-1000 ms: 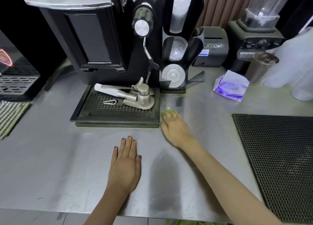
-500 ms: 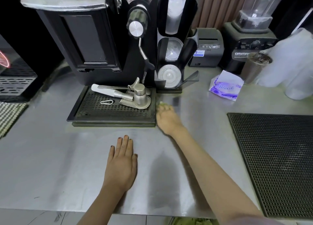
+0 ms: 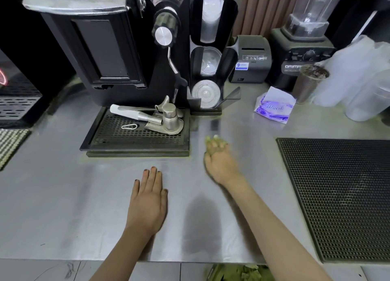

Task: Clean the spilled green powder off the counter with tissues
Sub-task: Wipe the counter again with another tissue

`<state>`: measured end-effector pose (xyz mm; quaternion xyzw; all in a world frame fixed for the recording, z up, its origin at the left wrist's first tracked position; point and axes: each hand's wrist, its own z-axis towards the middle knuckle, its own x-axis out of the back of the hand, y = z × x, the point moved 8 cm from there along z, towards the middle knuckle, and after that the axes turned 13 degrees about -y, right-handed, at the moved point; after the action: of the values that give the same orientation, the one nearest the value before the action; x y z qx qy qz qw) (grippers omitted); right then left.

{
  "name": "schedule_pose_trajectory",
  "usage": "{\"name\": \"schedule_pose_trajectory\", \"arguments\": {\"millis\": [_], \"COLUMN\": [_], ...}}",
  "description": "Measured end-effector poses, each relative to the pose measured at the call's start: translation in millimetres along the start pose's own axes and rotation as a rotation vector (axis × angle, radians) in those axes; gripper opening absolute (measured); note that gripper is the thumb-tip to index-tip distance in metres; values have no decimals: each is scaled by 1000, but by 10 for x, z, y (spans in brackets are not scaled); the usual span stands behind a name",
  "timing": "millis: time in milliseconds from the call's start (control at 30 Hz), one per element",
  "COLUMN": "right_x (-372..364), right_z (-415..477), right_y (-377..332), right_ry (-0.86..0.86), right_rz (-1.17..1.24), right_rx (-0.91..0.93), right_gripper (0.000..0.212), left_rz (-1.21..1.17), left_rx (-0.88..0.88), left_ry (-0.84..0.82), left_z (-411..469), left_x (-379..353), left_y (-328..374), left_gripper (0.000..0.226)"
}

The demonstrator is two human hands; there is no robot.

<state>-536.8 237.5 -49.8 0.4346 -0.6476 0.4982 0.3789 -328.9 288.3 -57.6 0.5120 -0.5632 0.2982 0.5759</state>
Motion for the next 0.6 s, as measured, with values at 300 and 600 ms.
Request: {"name": "schedule_pose_trajectory", "arguments": {"millis": [300,600], "right_x": [334,357], "right_z": [-259,-244], "right_y": [1025,1253], "right_ry": [57,54], "right_rz": [-169,-24], "right_rx": [-238,-396], "right_gripper": [65,70], "left_rz": [44,37], "left_rx": [2,0], "left_ry": [-8,-20], "left_z": [15,7], "left_x": [-30,-16], "left_y": [-6,4], "left_gripper": [75,78]}}
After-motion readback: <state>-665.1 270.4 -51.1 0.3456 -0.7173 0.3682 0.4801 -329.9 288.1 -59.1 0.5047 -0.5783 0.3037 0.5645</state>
